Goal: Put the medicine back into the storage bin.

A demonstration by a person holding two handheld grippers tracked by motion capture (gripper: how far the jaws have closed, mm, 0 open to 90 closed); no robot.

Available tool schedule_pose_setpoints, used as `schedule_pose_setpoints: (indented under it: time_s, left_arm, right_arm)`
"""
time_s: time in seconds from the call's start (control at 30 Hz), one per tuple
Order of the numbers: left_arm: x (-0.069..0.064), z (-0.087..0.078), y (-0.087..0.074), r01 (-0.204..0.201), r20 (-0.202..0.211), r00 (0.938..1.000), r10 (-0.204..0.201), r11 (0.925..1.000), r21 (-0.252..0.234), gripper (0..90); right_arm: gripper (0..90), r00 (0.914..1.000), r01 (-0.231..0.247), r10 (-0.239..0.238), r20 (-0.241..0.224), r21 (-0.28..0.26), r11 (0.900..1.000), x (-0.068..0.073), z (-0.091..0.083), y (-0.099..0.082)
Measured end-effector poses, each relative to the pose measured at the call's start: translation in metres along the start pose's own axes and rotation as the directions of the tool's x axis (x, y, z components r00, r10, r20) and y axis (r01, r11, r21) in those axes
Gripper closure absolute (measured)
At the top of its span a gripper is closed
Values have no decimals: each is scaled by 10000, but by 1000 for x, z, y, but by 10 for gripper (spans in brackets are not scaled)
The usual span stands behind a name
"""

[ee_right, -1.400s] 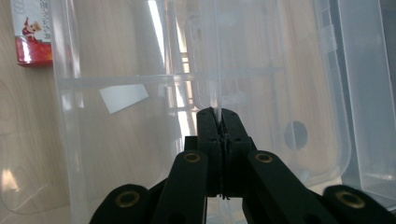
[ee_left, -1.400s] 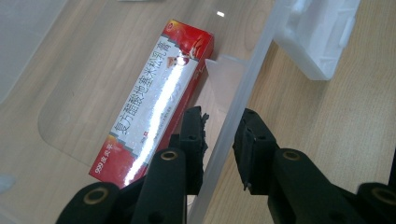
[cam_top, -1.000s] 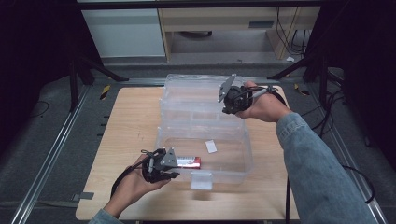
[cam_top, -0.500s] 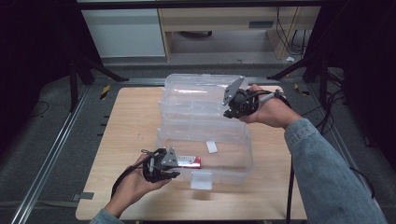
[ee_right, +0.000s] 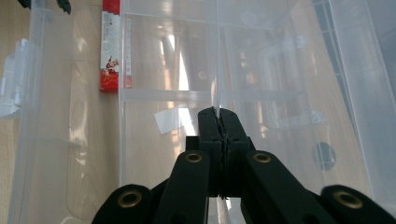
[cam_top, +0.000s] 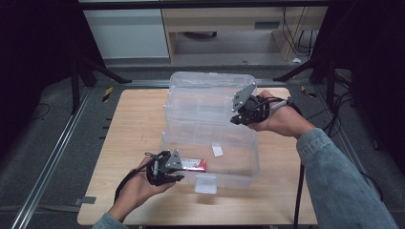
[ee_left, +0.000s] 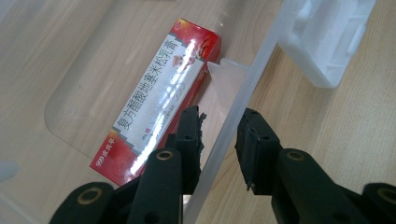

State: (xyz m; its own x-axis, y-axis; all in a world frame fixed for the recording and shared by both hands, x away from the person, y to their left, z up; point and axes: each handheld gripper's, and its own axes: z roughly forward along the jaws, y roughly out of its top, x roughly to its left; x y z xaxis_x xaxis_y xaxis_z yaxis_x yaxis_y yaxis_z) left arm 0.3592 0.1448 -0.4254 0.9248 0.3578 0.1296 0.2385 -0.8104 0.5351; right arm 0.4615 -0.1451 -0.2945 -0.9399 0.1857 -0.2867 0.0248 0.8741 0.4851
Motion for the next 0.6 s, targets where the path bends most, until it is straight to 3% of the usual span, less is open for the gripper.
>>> schedule_pose_setpoints:
  time_s: [0.6]
  left_arm:
    - [1, 0, 1, -84, -38, 10000, 85, 9999, 60, 700]
  right_arm:
    - [900, 9998, 144, -147, -95, -303, 9994, 22, -8, -5]
